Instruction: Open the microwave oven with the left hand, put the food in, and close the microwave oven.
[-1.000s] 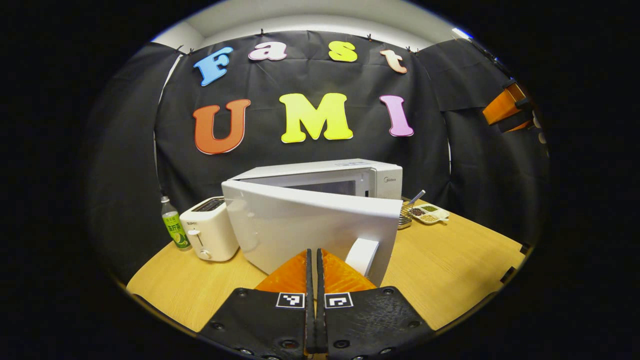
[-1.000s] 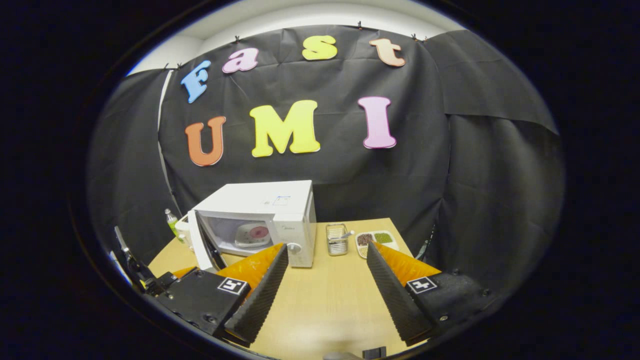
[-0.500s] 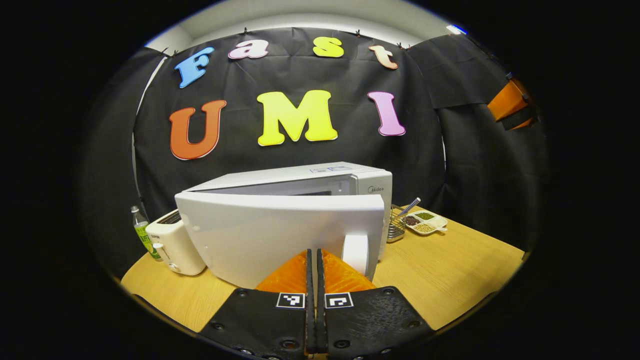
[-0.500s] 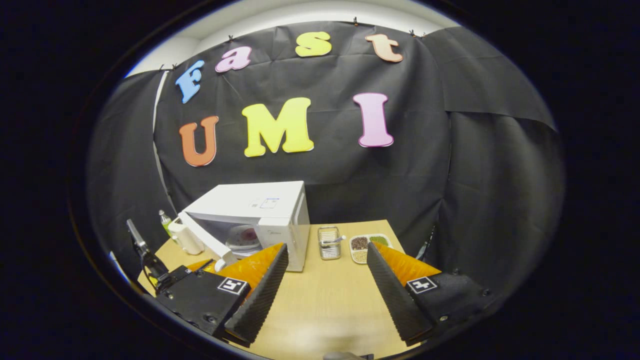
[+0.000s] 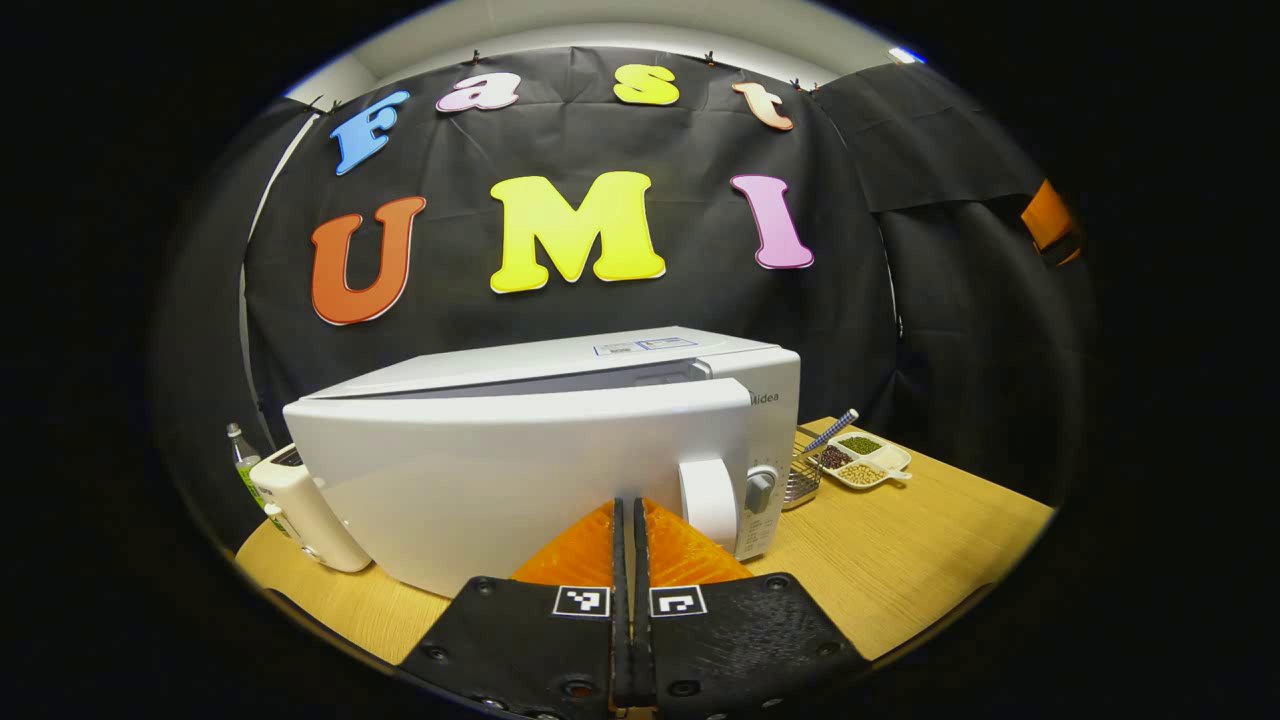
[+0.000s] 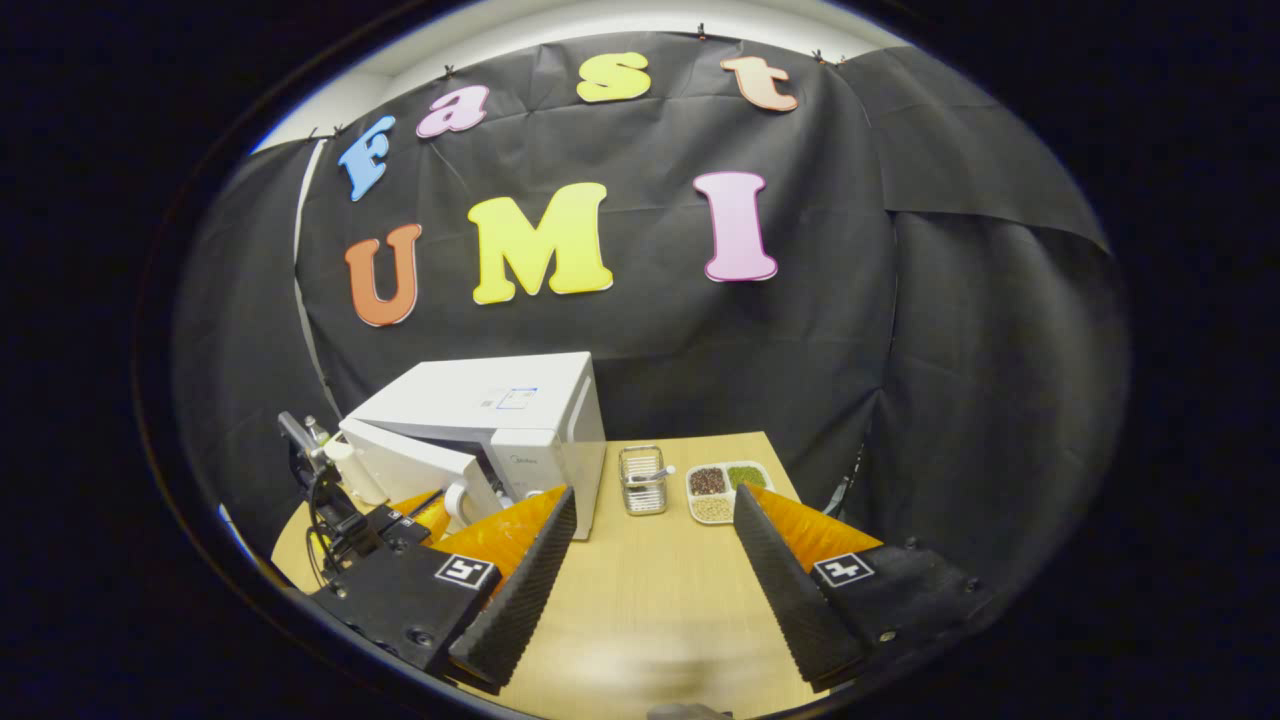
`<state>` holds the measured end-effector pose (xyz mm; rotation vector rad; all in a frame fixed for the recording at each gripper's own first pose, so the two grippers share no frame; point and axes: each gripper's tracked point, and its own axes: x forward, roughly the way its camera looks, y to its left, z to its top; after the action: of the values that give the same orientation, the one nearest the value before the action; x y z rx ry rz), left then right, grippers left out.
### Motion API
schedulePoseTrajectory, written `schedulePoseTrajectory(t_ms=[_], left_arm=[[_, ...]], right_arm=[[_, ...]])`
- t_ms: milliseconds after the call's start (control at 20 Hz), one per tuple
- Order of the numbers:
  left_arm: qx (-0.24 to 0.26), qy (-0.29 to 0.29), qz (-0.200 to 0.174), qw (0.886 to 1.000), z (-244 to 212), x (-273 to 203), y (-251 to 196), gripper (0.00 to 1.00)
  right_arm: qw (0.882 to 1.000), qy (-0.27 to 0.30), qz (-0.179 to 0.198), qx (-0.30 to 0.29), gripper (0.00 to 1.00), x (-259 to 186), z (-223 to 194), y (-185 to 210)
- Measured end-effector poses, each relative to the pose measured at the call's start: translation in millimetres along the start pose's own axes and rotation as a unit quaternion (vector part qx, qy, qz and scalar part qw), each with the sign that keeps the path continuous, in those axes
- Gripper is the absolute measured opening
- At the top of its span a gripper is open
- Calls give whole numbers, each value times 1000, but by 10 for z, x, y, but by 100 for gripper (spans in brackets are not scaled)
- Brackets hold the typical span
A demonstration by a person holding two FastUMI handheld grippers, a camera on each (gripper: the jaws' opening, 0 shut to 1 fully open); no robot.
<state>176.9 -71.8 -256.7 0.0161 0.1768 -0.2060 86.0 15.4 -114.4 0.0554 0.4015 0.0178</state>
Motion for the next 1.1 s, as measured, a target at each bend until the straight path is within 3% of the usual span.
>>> schedulePoseTrajectory(t_ms=[250, 300, 350, 400, 500, 550, 600, 650, 950, 1000, 1050, 1100], left_arm=[[-12, 4, 5, 1000, -3, 207, -33, 0], [-13, 4, 6, 1000, 3, 255, -29, 0], [-15, 4, 7, 1000, 15, 297, -33, 0], [-17, 7, 8, 1000, 12, 340, -33, 0], [-18, 8, 17, 1000, 8, 364, -5, 0], [-16, 9, 17, 1000, 7, 356, 3, 1], [-16, 8, 17, 1000, 9, 360, -3, 1], [-14, 9, 17, 1000, 4, 355, 0, 1], [-5, 7, 18, 1000, 19, 375, -10, 0], [-5, 7, 17, 1000, 20, 377, -4, 1], [-7, 7, 15, 1000, 17, 381, -6, 1], [-7, 7, 12, 1000, 21, 380, -15, 0]], right_arm=[[1000, -3, -7, -8, 92, -23, 49, -83], [1000, -2, -7, -9, 100, -27, 47, -92], [1000, 0, -8, -9, 100, -14, 45, -104], [1000, 2, -8, -9, 92, -21, 33, -122], [1000, 3, -6, -12, 92, 9, 48, -122], [1000, 4, -4, -14, 100, 37, 49, -115], [1000, 4, -1, -16, 92, 50, 57, -110], [1000, 4, 1, -16, 100, 58, 61, -99], [1000, 9, 9, -9, 100, 93, 33, -45], [1000, 7, 9, -9, 92, 84, 36, -44], [1000, 7, 10, -8, 100, 77, 41, -32], [1000, 7, 12, -6, 100, 70, 39, -10]])
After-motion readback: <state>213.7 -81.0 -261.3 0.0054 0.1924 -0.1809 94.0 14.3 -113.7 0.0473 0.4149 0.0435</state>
